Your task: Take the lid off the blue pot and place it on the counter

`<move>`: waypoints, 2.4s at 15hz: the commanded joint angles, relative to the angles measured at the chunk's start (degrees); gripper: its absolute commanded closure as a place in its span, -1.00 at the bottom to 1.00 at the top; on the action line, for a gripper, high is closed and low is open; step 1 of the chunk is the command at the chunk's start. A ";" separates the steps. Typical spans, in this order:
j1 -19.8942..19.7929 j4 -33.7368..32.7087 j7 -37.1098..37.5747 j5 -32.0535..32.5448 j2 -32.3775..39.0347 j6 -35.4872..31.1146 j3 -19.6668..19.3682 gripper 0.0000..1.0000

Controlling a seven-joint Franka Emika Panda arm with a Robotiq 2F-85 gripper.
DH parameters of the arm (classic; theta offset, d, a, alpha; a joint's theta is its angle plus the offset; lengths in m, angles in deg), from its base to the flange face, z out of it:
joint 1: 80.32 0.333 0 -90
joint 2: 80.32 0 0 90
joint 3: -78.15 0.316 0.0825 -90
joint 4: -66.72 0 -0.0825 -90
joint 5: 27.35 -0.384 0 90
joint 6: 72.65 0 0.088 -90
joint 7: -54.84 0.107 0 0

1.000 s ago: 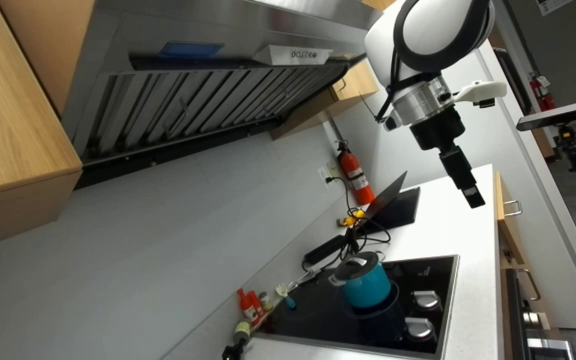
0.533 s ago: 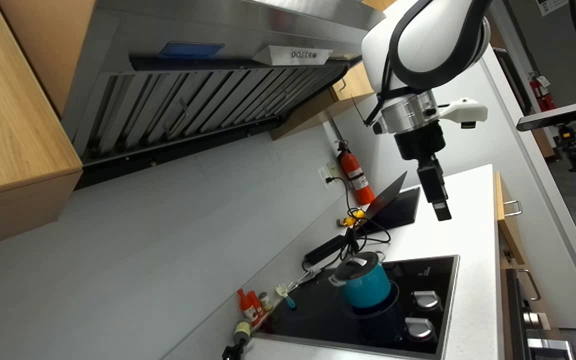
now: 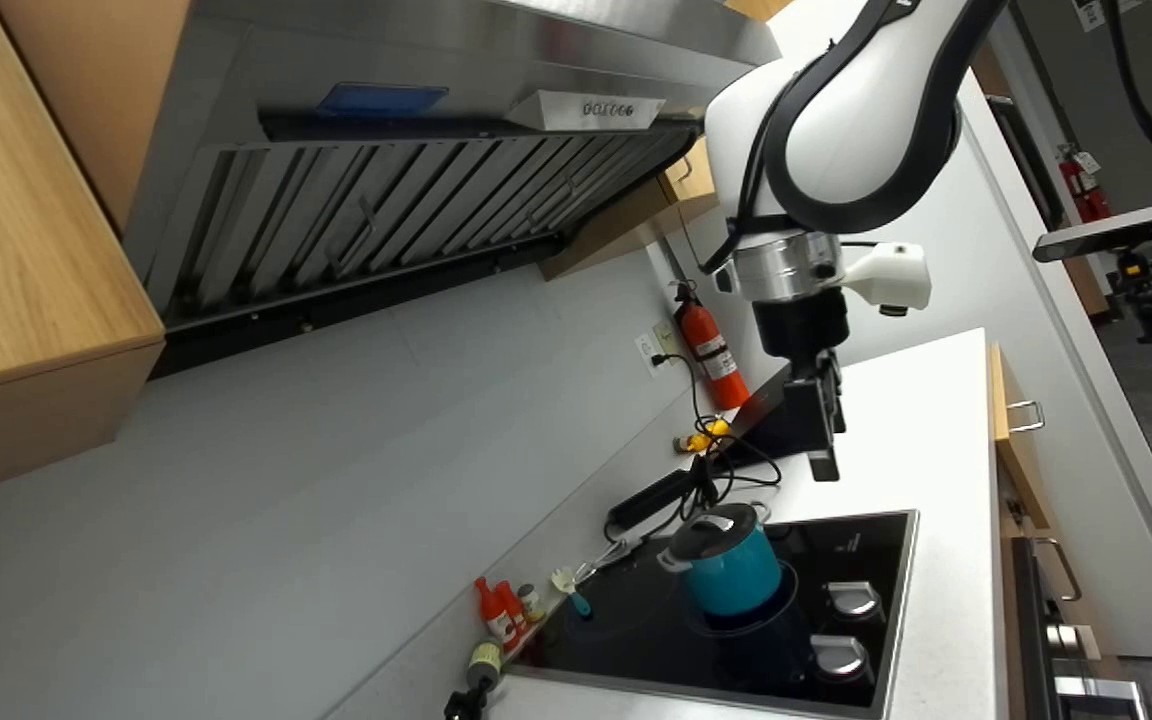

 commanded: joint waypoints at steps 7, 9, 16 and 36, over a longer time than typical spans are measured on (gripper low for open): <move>0.36 -7.03 11.96 2.89 8.93 -9.28 1.94 -1.00; 0.51 -8.49 14.53 4.35 10.59 -9.98 1.88 -1.00; 1.35 -14.57 23.06 11.26 16.13 -10.60 0.74 -1.00; 5.35 -25.81 29.74 14.88 27.33 -9.64 -3.88 -1.00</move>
